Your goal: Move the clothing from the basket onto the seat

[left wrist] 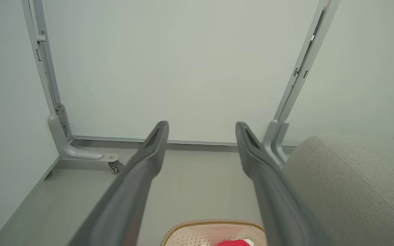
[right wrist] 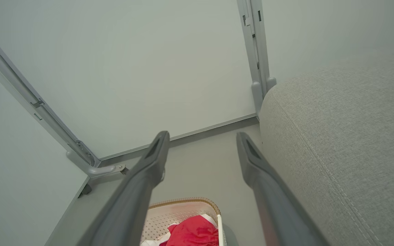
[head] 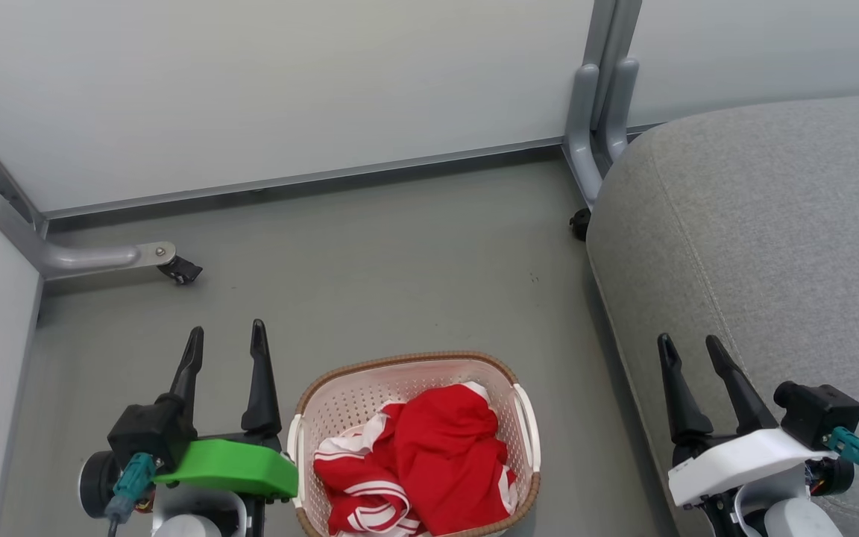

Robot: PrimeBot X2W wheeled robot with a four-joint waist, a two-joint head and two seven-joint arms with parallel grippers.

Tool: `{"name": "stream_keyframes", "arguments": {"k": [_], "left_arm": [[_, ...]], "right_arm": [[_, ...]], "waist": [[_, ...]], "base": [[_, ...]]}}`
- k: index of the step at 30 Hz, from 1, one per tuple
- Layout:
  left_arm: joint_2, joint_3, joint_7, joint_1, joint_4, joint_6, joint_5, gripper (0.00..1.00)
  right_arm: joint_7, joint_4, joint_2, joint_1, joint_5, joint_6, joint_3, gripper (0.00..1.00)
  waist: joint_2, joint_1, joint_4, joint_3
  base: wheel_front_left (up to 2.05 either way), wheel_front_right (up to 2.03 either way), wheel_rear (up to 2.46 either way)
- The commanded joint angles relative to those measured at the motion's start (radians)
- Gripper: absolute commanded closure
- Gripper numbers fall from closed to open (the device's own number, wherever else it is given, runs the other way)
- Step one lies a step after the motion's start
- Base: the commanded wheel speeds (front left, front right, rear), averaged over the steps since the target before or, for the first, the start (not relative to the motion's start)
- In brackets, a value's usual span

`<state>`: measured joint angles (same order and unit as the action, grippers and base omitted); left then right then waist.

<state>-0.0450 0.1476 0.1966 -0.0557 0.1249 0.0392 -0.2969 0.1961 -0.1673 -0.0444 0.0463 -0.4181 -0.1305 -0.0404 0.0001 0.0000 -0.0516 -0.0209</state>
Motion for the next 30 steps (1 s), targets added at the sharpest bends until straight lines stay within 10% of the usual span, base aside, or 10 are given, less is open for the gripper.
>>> {"name": "stream_keyframes", "arguments": {"k": [1, 30], "left_arm": [[-0.007, 0.003, 0.011, 0.008, -0.011, 0.005, 0.026, 0.00], [-0.008, 0.041, 0.065, 0.019, -0.037, 0.029, 0.231, 0.00]], "right_arm": [[0.011, 0.003, -0.006, -0.002, 0.027, 0.000, -0.002, 0.00], [0.066, 0.011, -0.009, -0.004, 0.246, 0.000, -0.023, 0.00]], "waist": [[-0.0001, 0.0000, -0.001, -0.001], [-0.0001, 0.0000, -0.021, -0.012]], "base": [[0.00, 0.00, 0.00], [0.00, 0.00, 0.00]]}}
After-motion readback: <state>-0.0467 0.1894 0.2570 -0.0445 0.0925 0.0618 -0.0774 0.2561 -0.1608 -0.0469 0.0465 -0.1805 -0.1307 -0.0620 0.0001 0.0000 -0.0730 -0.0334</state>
